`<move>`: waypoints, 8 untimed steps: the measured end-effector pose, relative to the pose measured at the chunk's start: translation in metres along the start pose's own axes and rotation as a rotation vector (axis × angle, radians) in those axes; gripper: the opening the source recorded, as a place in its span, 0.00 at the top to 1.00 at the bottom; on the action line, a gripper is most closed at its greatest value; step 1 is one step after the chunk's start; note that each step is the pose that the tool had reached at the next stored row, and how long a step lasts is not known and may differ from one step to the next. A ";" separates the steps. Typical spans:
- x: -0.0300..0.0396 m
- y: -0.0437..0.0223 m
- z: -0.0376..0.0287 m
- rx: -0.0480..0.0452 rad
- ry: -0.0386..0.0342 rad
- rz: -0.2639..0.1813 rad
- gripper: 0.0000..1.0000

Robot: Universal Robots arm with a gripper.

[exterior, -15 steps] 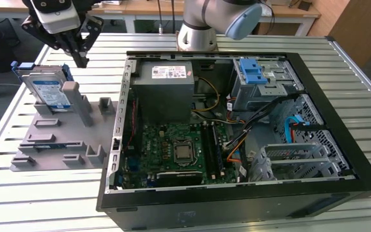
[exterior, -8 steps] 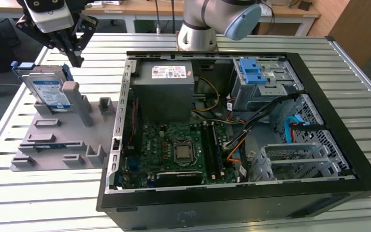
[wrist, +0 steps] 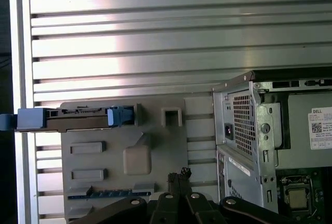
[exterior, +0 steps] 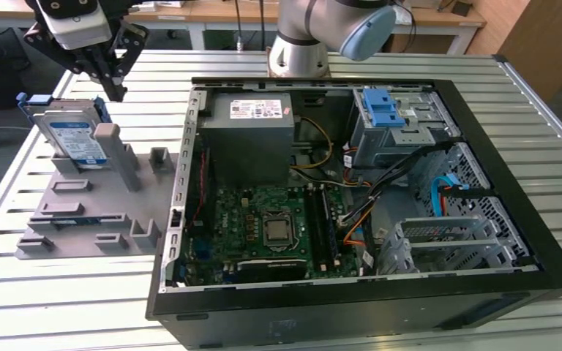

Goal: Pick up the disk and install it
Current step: 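Reach for the disk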

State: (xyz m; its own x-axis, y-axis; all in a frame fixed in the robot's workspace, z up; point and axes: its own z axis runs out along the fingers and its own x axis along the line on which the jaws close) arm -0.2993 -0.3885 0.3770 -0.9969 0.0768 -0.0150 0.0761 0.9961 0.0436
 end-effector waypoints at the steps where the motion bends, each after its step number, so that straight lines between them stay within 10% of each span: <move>1: 0.0001 0.0000 0.0000 0.0000 0.0000 0.000 0.89; 8: 0.0050 -0.0004 0.0003 -0.0001 -0.0001 0.000 0.89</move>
State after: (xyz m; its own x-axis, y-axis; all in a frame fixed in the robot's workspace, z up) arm -0.3044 -0.3885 0.3766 -0.9969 0.0769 -0.0151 0.0762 0.9961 0.0437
